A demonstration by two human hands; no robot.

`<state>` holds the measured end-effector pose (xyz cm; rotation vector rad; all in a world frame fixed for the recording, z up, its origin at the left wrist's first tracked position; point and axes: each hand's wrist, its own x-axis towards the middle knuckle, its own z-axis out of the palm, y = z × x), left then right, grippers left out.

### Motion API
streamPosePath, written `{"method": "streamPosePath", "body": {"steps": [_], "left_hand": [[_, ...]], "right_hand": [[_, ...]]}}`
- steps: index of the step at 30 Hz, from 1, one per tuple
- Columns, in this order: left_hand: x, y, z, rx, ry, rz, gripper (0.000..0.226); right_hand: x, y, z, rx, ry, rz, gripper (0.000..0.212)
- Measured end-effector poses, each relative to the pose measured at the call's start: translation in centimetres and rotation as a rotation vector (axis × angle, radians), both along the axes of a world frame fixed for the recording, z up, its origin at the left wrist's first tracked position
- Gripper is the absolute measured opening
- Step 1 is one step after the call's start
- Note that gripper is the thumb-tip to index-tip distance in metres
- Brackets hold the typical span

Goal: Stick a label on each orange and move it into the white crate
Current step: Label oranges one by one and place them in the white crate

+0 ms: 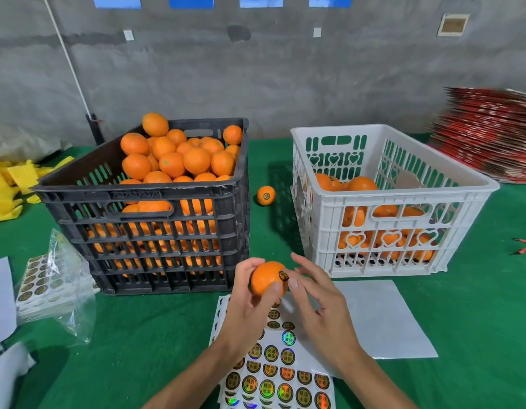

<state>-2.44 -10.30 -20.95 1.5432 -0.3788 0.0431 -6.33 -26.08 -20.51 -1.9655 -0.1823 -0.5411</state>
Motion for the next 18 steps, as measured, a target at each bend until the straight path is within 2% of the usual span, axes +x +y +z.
{"method": "streamPosePath", "body": {"steps": [3,8,12,14,18], "left_hand": [[0.0,-0.1,-0.1,0.005,0.013,0.036,0.057],[0.0,0.0,-0.4,0.010,0.018,0.071,0.043],[0.1,0.1,-0.5,0.015,0.013,0.067,0.034],[0.1,0.2,-0.3,0.010,0.015,0.049,0.033],[0.6,-0.1,0.8,-0.046,0.101,-0.021,0.036]], "right_hand": [[-0.2,0.3,-0.1,-0.054,-0.011,0.023,0.034],[-0.2,0.6,-0.5,-0.155,-0.062,0.001,0.032],[0.1,0.4,-0.2,-0.070,-0.003,-0.057,0.049],[0.0,-0.3,0.5,-0.070,-0.045,-0.023,0.051],[0.2,-0.9,0.9,-0.567,-0.407,-0.015,0.058]]}}
